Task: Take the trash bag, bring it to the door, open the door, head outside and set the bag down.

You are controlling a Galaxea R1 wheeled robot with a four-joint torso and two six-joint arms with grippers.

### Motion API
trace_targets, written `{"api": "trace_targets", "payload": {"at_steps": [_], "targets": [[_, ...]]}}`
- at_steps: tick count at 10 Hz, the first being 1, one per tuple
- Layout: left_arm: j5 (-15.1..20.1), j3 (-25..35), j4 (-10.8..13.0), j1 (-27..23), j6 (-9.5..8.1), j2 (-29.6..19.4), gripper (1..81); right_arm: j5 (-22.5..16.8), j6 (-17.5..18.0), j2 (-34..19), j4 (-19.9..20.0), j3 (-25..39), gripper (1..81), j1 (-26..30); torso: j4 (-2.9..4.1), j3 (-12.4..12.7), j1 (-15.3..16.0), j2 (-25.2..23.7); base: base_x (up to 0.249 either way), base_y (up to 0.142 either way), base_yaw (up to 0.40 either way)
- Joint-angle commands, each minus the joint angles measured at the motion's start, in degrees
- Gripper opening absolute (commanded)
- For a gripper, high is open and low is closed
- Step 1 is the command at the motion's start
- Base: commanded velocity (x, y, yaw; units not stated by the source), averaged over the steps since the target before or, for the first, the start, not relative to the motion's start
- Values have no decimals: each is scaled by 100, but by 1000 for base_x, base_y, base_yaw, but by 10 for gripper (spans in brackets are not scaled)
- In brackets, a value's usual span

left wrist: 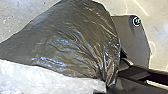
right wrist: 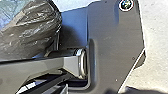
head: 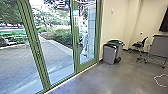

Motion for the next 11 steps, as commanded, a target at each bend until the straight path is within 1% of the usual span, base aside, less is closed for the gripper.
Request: {"api": "trace_targets", "payload": {"at_steps": [1,7,11], "targets": [[377,11,12,-343,14,-5,10,-368,-6,29,-13,0,811,260,0,0,0,0,160,0,0],[377,19,12,-343,14,-5,10,-368,-6,29,-13,0,811,277,0,0,-2,0,160,0,0],[377,11,12,-343,14,4,10,-368,-6,29,-13,0,811,269,0,0,-2,0,160,-70,0]]}}
